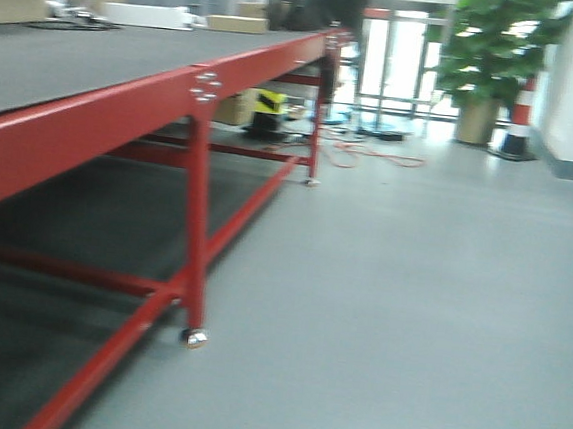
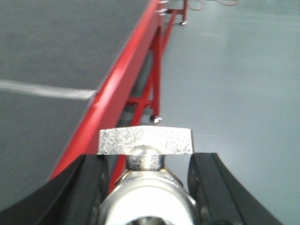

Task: Place valve from conveyor to right shelf box
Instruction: 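Drive the base away from the conveyor to the shelf of blue bins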

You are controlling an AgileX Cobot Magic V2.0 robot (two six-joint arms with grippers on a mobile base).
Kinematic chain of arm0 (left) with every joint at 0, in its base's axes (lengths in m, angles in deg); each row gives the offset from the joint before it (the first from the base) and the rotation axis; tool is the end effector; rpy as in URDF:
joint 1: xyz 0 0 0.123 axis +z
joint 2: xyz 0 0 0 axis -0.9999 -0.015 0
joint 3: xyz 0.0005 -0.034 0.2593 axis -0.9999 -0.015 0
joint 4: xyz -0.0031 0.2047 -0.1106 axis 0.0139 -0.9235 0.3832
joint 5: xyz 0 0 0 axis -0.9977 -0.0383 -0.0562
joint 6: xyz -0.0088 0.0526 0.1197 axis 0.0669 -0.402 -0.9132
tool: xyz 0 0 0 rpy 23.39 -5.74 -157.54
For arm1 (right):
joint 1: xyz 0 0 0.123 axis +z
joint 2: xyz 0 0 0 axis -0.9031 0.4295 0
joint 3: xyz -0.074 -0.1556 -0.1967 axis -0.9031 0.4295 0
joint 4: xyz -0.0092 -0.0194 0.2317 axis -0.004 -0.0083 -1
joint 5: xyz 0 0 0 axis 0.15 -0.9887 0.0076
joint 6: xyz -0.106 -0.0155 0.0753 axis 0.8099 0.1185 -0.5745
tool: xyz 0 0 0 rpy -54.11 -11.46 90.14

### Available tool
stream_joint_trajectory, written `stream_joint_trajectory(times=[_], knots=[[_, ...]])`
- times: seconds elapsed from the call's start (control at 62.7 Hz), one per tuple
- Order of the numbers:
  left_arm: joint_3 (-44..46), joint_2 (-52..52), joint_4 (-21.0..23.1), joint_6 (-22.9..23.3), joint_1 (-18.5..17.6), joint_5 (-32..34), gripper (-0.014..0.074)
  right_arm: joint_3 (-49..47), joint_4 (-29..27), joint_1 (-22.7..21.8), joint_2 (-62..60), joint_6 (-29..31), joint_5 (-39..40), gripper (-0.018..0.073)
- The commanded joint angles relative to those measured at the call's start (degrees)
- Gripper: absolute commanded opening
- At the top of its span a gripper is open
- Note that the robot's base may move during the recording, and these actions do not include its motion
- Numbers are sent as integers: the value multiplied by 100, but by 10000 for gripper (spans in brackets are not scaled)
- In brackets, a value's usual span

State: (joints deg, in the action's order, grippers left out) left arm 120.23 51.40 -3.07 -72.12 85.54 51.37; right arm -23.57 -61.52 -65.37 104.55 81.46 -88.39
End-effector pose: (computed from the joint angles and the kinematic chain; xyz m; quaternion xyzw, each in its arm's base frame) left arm 0.1573 -0.0106 0.3393 0.0559 0.8329 -0.0003 0.5506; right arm 0.1974 0.0042 0.3423 -0.0184 0.8409 0.0121 0.5408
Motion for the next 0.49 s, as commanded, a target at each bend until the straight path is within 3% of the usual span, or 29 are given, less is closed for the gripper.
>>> stream_joint_trajectory(times=[0.0, 0.478], knots=[[33, 28, 32, 16, -25, 289, -111, -30, 29, -6, -59, 2, 487, -163], [33, 28, 32, 16, -25, 289, -111, -30, 29, -6, -59, 2, 497, -163]])
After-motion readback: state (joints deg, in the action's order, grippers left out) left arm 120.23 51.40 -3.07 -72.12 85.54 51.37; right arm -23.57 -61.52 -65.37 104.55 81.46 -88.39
